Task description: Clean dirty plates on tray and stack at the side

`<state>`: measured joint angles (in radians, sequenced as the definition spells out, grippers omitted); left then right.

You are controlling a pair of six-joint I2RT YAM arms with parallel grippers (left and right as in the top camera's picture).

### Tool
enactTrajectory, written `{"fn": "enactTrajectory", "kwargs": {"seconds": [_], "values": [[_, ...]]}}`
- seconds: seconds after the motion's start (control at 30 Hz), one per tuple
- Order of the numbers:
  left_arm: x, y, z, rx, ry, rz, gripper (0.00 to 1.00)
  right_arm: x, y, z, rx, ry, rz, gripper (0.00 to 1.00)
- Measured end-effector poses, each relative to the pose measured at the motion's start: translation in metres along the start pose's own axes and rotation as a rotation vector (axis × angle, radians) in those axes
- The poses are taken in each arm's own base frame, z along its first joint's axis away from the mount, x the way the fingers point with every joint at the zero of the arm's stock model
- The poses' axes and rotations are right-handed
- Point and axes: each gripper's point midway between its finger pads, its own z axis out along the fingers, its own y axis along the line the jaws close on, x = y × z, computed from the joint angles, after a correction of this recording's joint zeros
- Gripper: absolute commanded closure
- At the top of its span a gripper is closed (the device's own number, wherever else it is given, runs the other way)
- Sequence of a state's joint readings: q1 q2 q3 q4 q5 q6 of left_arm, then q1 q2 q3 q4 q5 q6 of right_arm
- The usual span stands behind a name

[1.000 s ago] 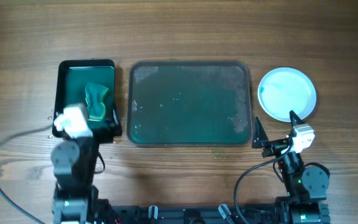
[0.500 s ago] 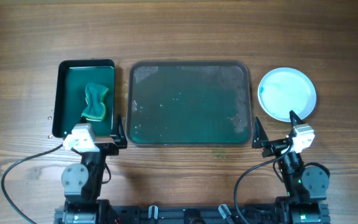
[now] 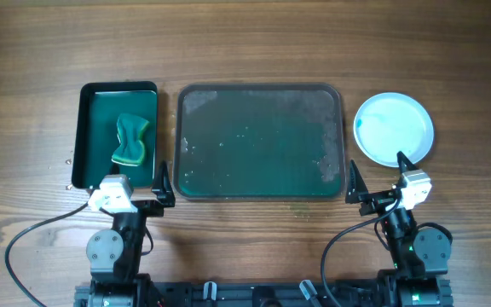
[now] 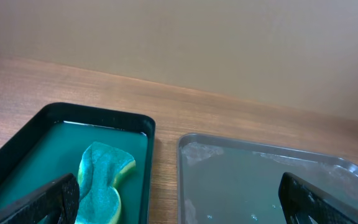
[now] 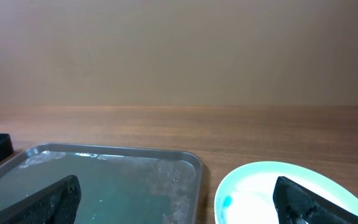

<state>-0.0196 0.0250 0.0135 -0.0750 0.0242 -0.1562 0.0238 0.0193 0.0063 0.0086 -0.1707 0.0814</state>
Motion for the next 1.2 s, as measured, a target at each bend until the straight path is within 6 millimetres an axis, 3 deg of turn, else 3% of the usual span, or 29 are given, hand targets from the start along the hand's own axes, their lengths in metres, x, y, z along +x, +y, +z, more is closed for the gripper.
{"fn": "enactTrajectory", "kwargs": {"seconds": [1.2], "values": [[-0.0012,-0.0048,-0.0007,0.020,-0.006,0.002,0.00,0.0000,0.0000,0.0000,0.000,0.000,0.000,0.00]]}}
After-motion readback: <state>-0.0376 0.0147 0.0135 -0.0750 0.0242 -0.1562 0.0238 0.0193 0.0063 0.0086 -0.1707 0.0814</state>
